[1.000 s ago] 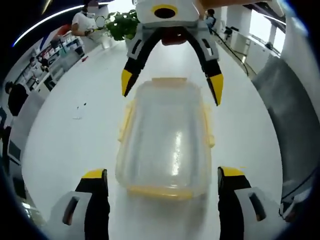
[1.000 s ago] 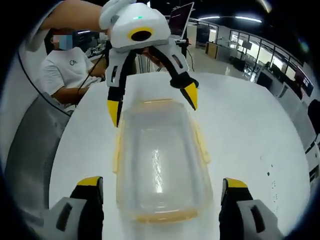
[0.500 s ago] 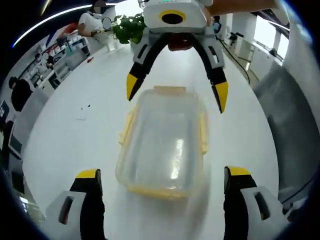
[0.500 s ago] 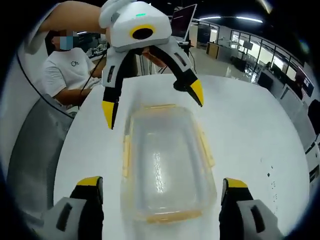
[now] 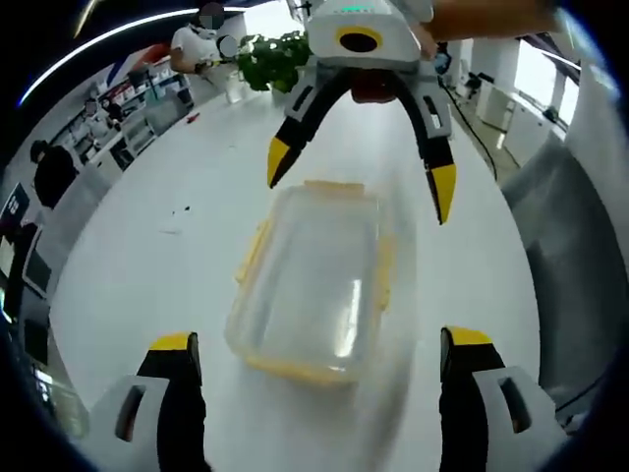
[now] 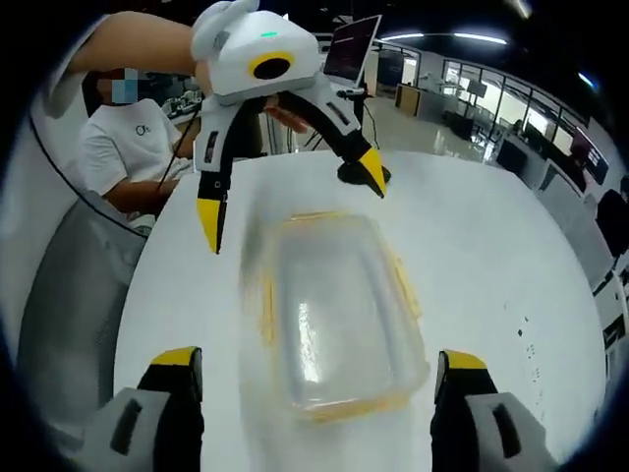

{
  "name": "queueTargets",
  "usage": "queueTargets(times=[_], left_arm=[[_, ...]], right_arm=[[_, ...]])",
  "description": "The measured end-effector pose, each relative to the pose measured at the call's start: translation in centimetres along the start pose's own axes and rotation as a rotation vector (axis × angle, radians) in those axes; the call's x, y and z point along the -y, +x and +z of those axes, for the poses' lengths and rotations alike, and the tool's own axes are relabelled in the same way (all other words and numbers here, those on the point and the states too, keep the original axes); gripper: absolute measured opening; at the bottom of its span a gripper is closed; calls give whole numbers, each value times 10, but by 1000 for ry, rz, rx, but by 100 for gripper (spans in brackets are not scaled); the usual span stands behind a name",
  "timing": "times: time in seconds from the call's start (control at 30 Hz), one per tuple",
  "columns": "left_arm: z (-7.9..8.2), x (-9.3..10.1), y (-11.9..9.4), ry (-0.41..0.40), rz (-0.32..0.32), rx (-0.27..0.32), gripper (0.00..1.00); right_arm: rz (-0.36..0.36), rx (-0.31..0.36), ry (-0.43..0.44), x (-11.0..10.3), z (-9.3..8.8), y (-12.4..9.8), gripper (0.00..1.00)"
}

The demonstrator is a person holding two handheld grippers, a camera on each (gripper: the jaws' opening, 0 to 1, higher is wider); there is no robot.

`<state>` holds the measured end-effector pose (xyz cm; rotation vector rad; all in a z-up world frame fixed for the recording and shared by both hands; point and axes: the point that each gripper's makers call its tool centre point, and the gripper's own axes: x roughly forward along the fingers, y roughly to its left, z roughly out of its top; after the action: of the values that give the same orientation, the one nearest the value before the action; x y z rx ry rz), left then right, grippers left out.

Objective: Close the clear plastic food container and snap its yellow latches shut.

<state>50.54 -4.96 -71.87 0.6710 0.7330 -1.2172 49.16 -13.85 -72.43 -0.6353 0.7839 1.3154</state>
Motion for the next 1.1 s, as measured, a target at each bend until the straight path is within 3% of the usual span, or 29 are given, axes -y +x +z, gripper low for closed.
queueTargets(times=[0.53, 1.1], left_arm=[[3, 20, -18, -68, 48, 29, 99], [7, 41, -38, -165, 103, 112, 98]], right_arm=[[-38, 41, 48, -19, 3, -23, 99], [-76, 91, 111, -42, 3, -37, 99]])
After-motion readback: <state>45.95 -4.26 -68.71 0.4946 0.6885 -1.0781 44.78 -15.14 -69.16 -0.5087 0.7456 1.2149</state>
